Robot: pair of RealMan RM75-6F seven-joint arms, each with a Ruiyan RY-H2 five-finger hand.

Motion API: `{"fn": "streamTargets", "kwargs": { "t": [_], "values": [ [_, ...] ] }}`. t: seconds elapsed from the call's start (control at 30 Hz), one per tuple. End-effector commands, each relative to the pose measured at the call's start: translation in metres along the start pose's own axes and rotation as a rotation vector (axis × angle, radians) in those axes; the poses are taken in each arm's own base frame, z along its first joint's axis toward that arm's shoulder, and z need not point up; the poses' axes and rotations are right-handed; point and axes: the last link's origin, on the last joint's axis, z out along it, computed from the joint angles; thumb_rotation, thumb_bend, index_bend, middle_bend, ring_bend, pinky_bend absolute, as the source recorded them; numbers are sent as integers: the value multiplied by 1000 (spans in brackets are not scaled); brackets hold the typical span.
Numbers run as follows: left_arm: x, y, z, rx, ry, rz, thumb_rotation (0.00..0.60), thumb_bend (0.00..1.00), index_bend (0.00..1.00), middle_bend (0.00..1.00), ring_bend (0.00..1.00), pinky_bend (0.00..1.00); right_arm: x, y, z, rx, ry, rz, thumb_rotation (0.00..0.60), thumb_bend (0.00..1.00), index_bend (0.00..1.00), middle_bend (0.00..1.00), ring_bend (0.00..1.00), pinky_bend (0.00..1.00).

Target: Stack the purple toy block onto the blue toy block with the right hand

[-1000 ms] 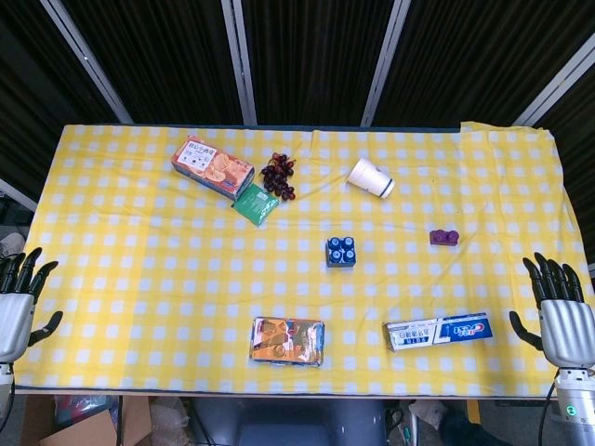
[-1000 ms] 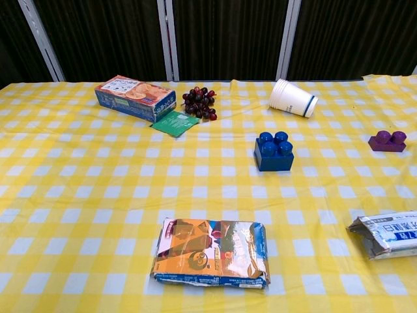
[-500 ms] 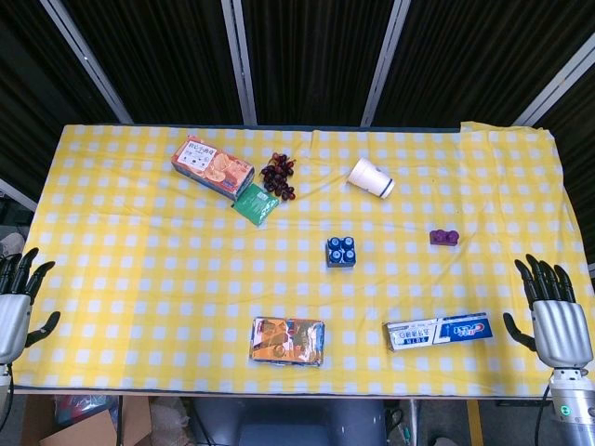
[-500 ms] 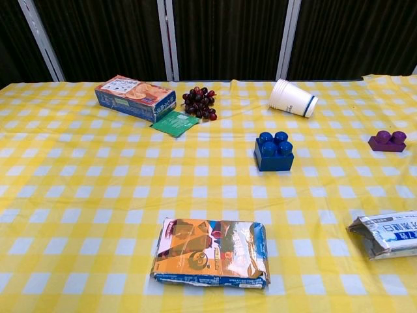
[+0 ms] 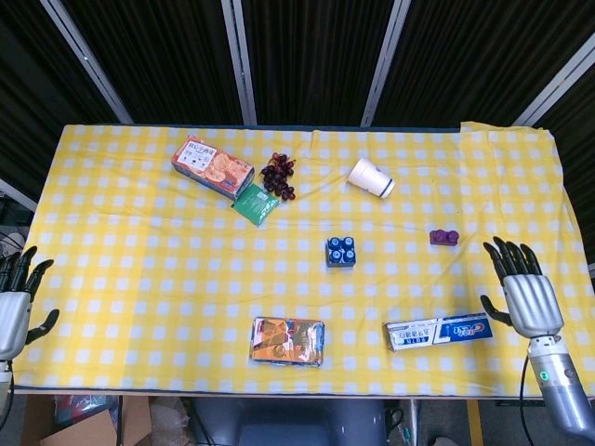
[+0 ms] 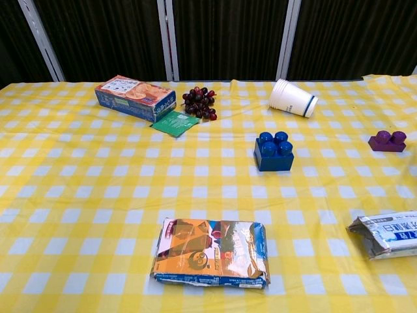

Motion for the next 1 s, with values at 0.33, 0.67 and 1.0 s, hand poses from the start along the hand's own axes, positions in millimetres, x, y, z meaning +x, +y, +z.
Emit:
{"fn": "streamTargets", "kwargs": {
  "t": [0.33, 0.67, 1.0],
  "values": [
    [-6, 0, 5, 31, -14, 33, 600, 305, 152, 0, 0, 57, 18, -17, 117, -28, -106, 54, 600, 393, 86, 0, 0, 0],
    [-13, 3, 9, 42, -37, 54, 600, 305, 152, 0, 0, 57, -12, -12, 142, -72, -188, 57, 600, 393, 157, 0, 0, 0],
    [-19, 6, 13, 45, -56, 74, 600, 305, 152, 0, 0, 57, -44, -5, 149, -96, -253, 48, 600, 393, 245, 0, 0, 0]
  ]
}}
